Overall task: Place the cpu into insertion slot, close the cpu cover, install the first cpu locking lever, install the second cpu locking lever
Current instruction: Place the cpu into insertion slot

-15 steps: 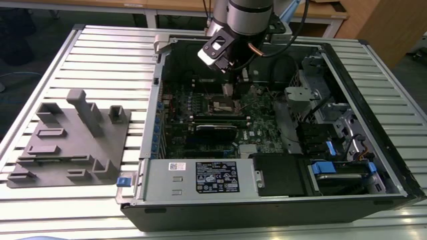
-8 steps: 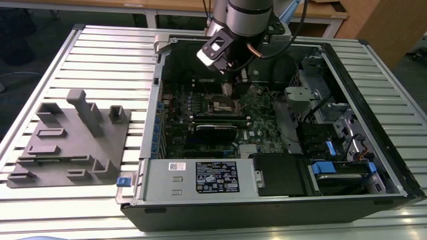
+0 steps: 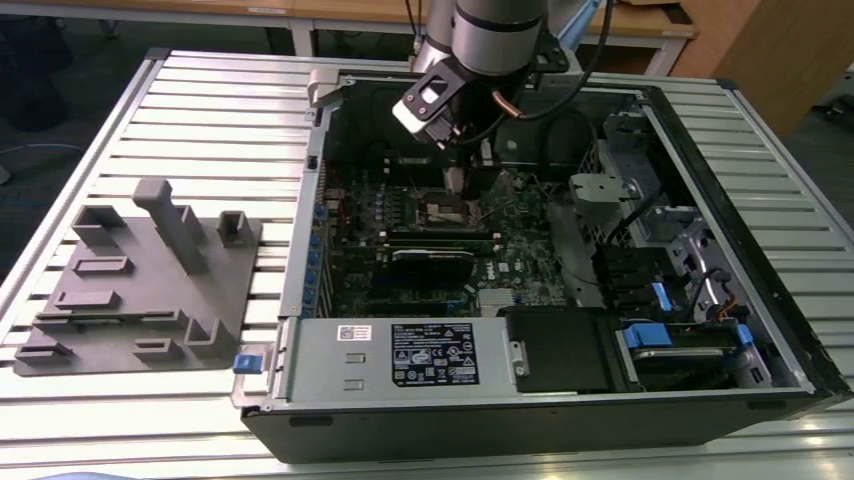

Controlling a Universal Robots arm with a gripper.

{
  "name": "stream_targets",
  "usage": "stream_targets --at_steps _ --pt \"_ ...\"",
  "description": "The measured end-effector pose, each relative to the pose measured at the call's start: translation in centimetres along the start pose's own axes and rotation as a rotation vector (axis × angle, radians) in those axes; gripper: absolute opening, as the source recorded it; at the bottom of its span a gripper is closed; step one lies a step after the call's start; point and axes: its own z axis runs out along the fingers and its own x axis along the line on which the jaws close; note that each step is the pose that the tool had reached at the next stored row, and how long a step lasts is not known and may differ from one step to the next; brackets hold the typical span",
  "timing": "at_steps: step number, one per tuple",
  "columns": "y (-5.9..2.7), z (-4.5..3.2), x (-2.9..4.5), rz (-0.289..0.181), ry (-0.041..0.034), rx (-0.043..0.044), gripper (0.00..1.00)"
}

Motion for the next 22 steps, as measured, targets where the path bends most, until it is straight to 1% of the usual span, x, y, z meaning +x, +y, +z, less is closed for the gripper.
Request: stream_targets --at_steps 9,17,22 --pt "-0.04 0.45 0.21 0.0 0.0013 0.0 0.54" --pt "-0.09 1.56 0.19 0.0 0.0013 0.0 0.54" --pt "-0.09 1.64 0.19 0.0 0.0021 0.0001 0.54"
